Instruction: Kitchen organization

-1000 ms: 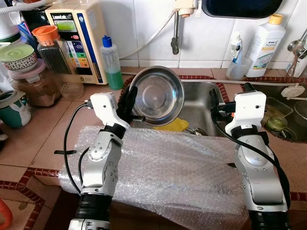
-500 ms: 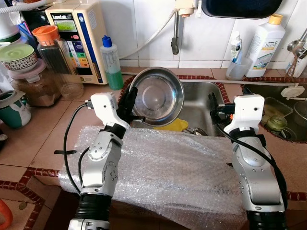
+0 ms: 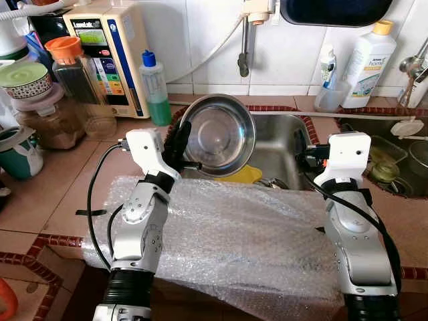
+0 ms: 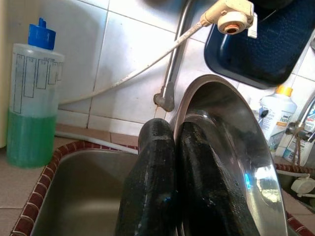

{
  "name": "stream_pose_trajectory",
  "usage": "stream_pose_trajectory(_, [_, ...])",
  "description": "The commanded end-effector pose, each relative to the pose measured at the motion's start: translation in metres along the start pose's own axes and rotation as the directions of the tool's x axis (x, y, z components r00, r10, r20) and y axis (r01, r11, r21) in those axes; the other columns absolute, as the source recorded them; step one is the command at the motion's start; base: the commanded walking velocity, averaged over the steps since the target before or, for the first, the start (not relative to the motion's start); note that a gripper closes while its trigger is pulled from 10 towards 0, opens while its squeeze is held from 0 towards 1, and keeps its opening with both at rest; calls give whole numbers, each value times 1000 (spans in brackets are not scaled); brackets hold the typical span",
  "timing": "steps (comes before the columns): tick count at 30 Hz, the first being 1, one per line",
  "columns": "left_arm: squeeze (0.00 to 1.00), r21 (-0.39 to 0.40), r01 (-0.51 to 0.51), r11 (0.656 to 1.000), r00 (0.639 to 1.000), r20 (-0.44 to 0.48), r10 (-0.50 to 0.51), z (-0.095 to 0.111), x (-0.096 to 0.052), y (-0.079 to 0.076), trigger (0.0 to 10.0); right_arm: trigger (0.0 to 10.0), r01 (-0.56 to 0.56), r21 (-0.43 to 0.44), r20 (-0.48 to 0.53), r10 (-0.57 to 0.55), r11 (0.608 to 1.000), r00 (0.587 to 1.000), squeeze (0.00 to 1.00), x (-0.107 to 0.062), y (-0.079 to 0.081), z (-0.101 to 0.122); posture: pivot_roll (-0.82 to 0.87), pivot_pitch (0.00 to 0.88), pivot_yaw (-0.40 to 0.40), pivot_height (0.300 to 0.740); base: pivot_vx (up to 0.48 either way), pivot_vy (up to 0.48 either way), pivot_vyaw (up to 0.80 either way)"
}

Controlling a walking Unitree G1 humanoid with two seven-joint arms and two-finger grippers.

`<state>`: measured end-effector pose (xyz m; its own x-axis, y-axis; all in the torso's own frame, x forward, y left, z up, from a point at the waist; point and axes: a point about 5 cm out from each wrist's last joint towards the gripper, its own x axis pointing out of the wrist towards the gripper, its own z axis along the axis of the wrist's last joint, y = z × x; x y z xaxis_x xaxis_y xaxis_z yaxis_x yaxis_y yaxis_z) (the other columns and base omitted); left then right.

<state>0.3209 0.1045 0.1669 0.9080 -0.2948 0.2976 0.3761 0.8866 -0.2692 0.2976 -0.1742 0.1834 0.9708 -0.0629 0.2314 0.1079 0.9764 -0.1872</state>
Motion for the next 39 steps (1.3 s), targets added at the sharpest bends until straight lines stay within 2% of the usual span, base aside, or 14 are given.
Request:
stream_pose_trajectory(1, [0, 9, 27, 1000, 1000, 10, -27, 5, 4, -3, 0, 10000, 24, 0, -3, -24, 1000, 1000, 0, 2, -4, -1, -31, 0, 87, 740, 0, 0, 0])
stream_pose_trajectory(2, [0, 9, 27, 1000, 1000, 10, -27, 5, 4, -3, 0, 10000, 24, 0, -3, -24, 1000, 1000, 0, 2, -4, -1, -31, 0, 87, 740, 0, 0, 0])
stream_pose_trajectory(3, [0, 9, 29, 1000, 1000, 8, -29, 5, 4, -3, 0, 0, 34, 18, 2, -34, 999, 999, 0, 2, -5, -1, -32, 0, 91, 740, 0, 0, 0])
stream_pose_trajectory(15, [0, 13, 40, 999, 999, -1, -40, 5, 5, -2, 0, 0, 64, 14, 20, -64, 998, 998, 0, 3, -9, 2, -32, 0, 104, 740, 0, 0, 0])
stream_pose_trajectory(16, [0, 13, 41, 999, 999, -1, -41, 5, 5, -3, 0, 10000, 64, 10, 19, -64, 998, 998, 0, 3, -10, 2, -33, 0, 105, 740, 0, 0, 0])
stream_pose_trajectory(22, [0, 12, 42, 999, 999, -2, -42, 5, 6, -3, 0, 10000, 69, -1, 20, -69, 998, 997, 0, 4, -11, 2, -33, 0, 103, 740, 0, 0, 0])
stream_pose_trajectory(23, [0, 12, 42, 999, 999, -2, -42, 5, 6, -3, 0, 10000, 77, 7, 20, -77, 997, 997, 137, 4, -12, 2, -33, 0, 103, 740, 0, 0, 0])
stream_pose_trajectory(24, [0, 12, 42, 999, 999, -2, -42, 5, 6, -3, 0, 10000, 78, 14, 20, -79, 997, 997, 898, 4, -12, 2, -33, 0, 103, 740, 0, 0, 0])
stream_pose_trajectory(25, [0, 12, 41, 999, 999, -2, -41, 5, 6, -3, 0, 10000, 76, 25, 21, -77, 997, 997, 898, 4, -12, 2, -32, 0, 101, 740, 0, 0, 0])
stream_pose_trajectory(26, [0, 11, 40, 999, 999, -2, -40, 5, 5, -2, 0, 10000, 72, 26, 22, -73, 997, 997, 1000, 4, -11, 2, -33, 0, 101, 740, 0, 0, 0])
stream_pose_trajectory(34, [0, 9, 35, 999, 999, 1, -35, 5, 6, -3, 0, 10000, 62, 21, 25, -63, 998, 998, 1000, 5, -10, 3, -31, 0, 94, 740, 0, 0, 0])
stream_pose_trajectory(38, [0, 10, 33, 999, 999, 3, -33, 5, 6, -3, 0, 10000, 0, 50, 30, -2, 999, 1000, 1000, 8, -4, 4, -29, 0, 91, 740, 0, 0, 0])
stream_pose_trajectory(39, [0, 10, 33, 999, 999, 4, -33, 5, 6, -3, 0, 0, -48, 73, 33, 46, 996, 998, 0, 10, -1, 5, -29, 0, 93, 740, 0, 0, 0])
